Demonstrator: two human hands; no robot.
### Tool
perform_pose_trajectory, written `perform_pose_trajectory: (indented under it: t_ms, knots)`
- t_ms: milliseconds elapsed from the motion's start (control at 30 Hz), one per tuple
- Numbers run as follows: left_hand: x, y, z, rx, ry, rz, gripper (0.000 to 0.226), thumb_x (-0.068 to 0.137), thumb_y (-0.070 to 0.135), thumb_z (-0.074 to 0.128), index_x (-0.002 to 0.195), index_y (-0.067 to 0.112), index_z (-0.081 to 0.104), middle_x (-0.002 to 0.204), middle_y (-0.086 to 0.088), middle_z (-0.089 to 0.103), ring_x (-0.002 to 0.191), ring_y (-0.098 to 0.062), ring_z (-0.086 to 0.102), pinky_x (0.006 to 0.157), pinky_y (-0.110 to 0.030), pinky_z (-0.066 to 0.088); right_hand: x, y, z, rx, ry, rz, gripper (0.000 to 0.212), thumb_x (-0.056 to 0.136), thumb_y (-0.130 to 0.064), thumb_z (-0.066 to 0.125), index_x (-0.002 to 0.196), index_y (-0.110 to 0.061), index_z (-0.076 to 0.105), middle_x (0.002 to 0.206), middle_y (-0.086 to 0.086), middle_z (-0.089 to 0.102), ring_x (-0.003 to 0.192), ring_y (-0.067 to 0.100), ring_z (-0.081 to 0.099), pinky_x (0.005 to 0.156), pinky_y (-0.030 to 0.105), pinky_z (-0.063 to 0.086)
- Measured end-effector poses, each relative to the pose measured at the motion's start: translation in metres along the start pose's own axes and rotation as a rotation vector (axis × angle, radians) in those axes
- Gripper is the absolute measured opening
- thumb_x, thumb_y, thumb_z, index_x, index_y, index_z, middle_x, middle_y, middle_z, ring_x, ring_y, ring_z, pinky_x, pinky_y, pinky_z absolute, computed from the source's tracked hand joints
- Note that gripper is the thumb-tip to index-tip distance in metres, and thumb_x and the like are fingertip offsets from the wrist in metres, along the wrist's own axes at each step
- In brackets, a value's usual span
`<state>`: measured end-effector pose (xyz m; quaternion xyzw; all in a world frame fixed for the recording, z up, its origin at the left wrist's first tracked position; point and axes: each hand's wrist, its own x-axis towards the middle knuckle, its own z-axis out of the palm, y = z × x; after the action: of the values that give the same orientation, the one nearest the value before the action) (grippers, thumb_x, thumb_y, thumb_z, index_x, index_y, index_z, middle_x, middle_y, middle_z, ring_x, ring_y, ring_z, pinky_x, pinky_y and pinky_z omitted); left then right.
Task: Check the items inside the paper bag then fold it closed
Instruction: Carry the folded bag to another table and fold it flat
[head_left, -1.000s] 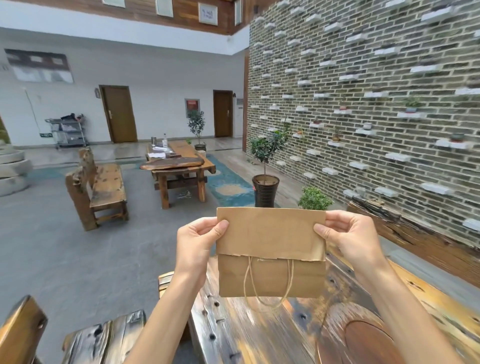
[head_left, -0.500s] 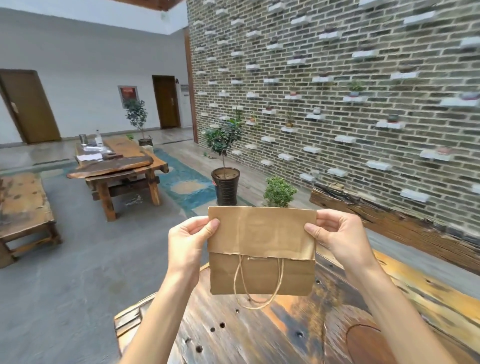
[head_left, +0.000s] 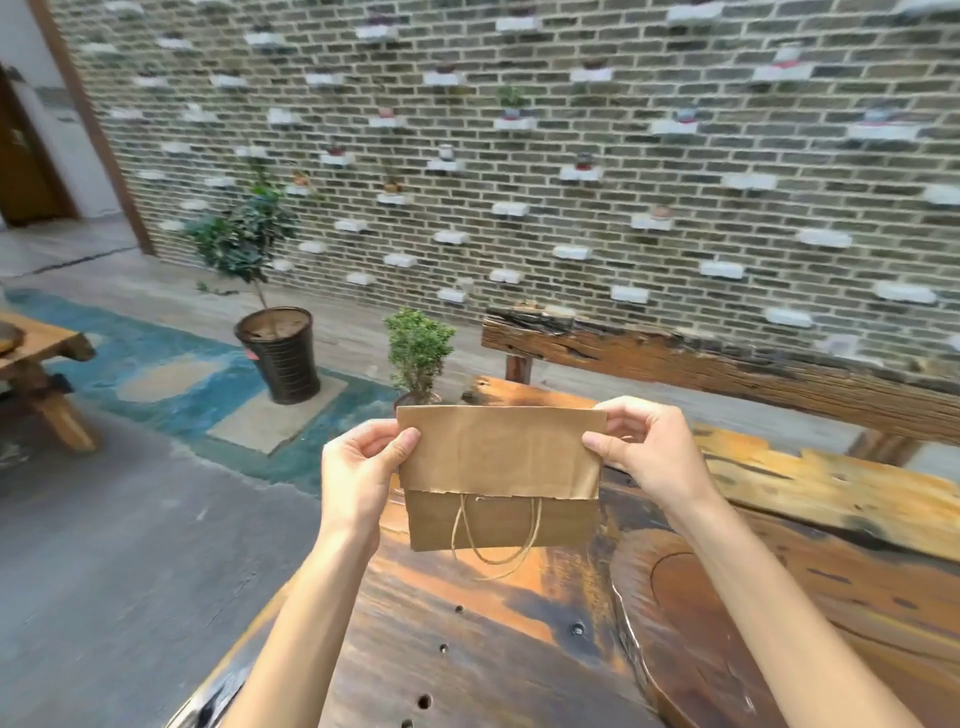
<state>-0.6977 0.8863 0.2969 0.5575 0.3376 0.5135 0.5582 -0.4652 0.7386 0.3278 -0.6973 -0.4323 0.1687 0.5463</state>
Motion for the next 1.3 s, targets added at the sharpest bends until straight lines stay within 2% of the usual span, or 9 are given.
perform_pose_trajectory:
  t_ms: [167,267,467,600,733,833,967,1033,1300]
  knots:
    - [0.045,-0.043,-0.006,0.067,-0.125,-0.091,0.011,0.082,0.001,0.071,0.087,0.009,0.076,0.075,0.005,0.077,0.071,-0.006,0.067,0.068,-0.017,0.054,0.008,0.024,0.025,-0.167,0.089,0.092,0.027,0.075,-0.004,0.081,0.081,-0.026,0.067,0.070,-0.006,0.063,0.062,0.004,0.058,0.066,0.016,0.047]
    - [0.064,-0.070,-0.005,0.112,-0.189,-0.145,0.012,0.080,0.002,0.072,0.092,0.004,0.077,0.083,-0.004,0.077,0.074,-0.008,0.067,0.072,-0.020,0.054,0.011,0.047,0.037,-0.251,0.124,0.171,0.027,0.074,-0.009,0.082,0.079,-0.031,0.067,0.069,-0.011,0.064,0.067,0.010,0.060,0.073,0.027,0.048]
    - [0.087,-0.132,0.002,0.209,-0.260,-0.275,0.017,0.078,0.003,0.075,0.069,0.017,0.074,0.057,0.017,0.070,0.057,0.006,0.059,0.061,-0.009,0.046,0.015,0.099,0.060,-0.337,0.141,0.340,0.025,0.072,-0.013,0.083,0.078,-0.032,0.068,0.083,-0.004,0.074,0.085,0.018,0.069,0.084,0.029,0.050]
    - [0.099,-0.179,0.006,0.269,-0.271,-0.368,0.003,0.077,0.006,0.077,0.077,0.008,0.077,0.068,0.008,0.073,0.067,-0.006,0.063,0.071,-0.022,0.046,0.023,0.135,0.075,-0.350,0.131,0.446,0.023,0.071,-0.012,0.084,0.076,-0.030,0.070,0.081,-0.006,0.074,0.085,0.016,0.067,0.078,0.024,0.041]
    - [0.109,-0.225,0.005,0.343,-0.281,-0.471,0.015,0.075,0.008,0.079,0.085,-0.003,0.075,0.076,-0.004,0.071,0.076,-0.016,0.061,0.078,-0.030,0.044,0.030,0.174,0.093,-0.320,0.131,0.550,0.019,0.071,-0.011,0.084,0.076,-0.025,0.073,0.082,-0.004,0.075,0.081,0.014,0.066,0.072,0.021,0.041]
    - [0.112,-0.258,0.003,0.398,-0.275,-0.554,0.017,0.075,0.011,0.080,0.088,0.001,0.077,0.085,-0.004,0.076,0.084,-0.016,0.065,0.086,-0.033,0.049,0.033,0.205,0.108,-0.298,0.113,0.621,0.017,0.072,-0.006,0.083,0.075,-0.020,0.073,0.080,-0.001,0.075,0.077,0.013,0.068,0.065,0.013,0.043]
    - [0.108,-0.292,0.000,0.428,-0.230,-0.655,0.023,0.076,0.011,0.080,0.098,0.003,0.076,0.097,-0.007,0.075,0.098,-0.018,0.066,0.096,-0.031,0.045,0.033,0.246,0.126,-0.301,0.088,0.707,0.026,0.070,-0.008,0.084,0.066,-0.029,0.069,0.077,0.000,0.077,0.078,0.016,0.072,0.072,0.028,0.052]
    - [0.106,-0.306,-0.002,0.467,-0.215,-0.686,0.024,0.075,0.013,0.081,0.098,0.005,0.077,0.100,-0.006,0.075,0.103,-0.019,0.066,0.101,-0.033,0.046,0.030,0.262,0.133,-0.307,0.083,0.739,0.032,0.069,-0.009,0.084,0.061,-0.034,0.066,0.074,-0.002,0.076,0.076,0.015,0.071,0.074,0.030,0.054]
    - [0.096,-0.336,-0.005,0.482,-0.216,-0.789,0.028,0.080,0.002,0.075,0.106,-0.007,0.071,0.105,-0.014,0.071,0.103,-0.022,0.063,0.093,-0.028,0.043,0.017,0.307,0.150,-0.277,0.064,0.835,0.032,0.066,-0.005,0.086,0.060,-0.030,0.067,0.073,0.005,0.077,0.073,0.021,0.073,0.074,0.036,0.056]
